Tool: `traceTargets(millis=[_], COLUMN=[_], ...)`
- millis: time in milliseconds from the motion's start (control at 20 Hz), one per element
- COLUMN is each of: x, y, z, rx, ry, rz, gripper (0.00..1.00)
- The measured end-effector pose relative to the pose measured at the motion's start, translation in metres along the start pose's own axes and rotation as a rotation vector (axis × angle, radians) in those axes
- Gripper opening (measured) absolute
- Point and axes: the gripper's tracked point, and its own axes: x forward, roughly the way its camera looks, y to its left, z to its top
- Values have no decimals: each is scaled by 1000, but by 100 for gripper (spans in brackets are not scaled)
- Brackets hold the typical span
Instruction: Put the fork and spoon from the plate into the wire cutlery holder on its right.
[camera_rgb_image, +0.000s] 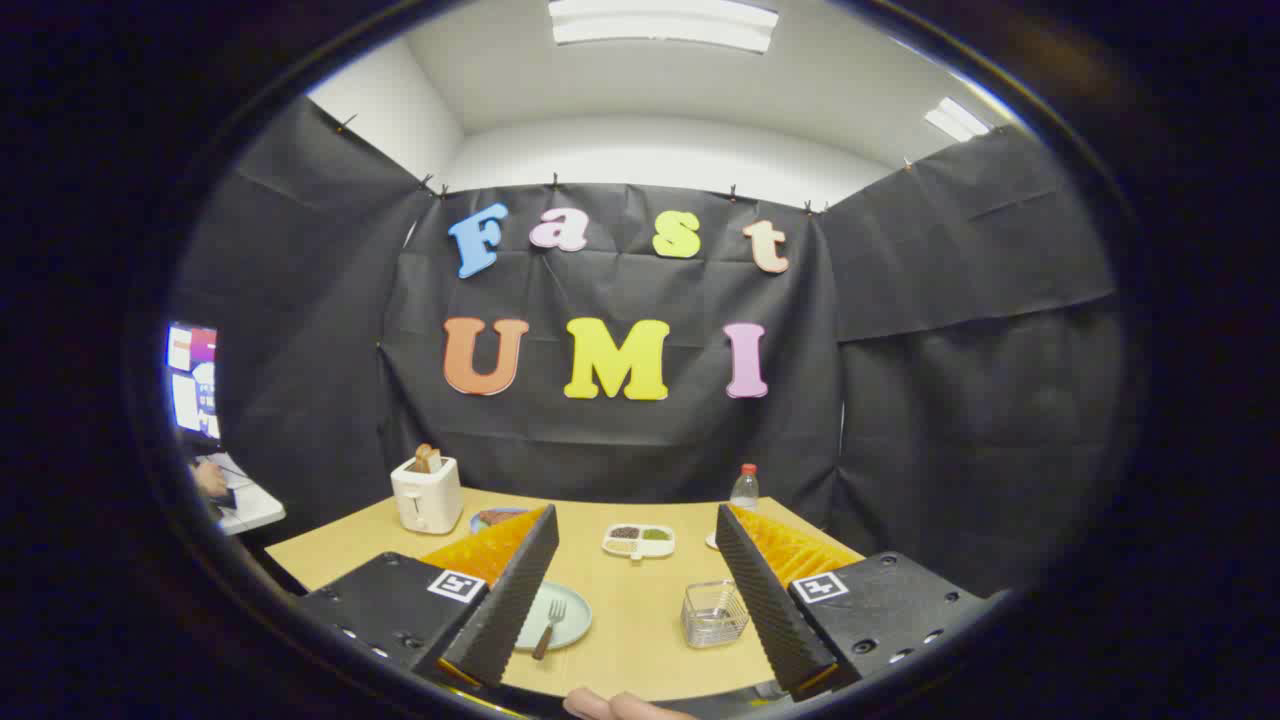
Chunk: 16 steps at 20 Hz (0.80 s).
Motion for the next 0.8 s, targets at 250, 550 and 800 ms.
traceTargets(millis=[250, 550, 800], x=[-7, -4, 8], y=[10, 18, 22], z=[6, 2, 0], rx=[8, 6, 26], ry=[-1, 24, 39], rz=[1, 14, 7], gripper=[95, 95, 95])
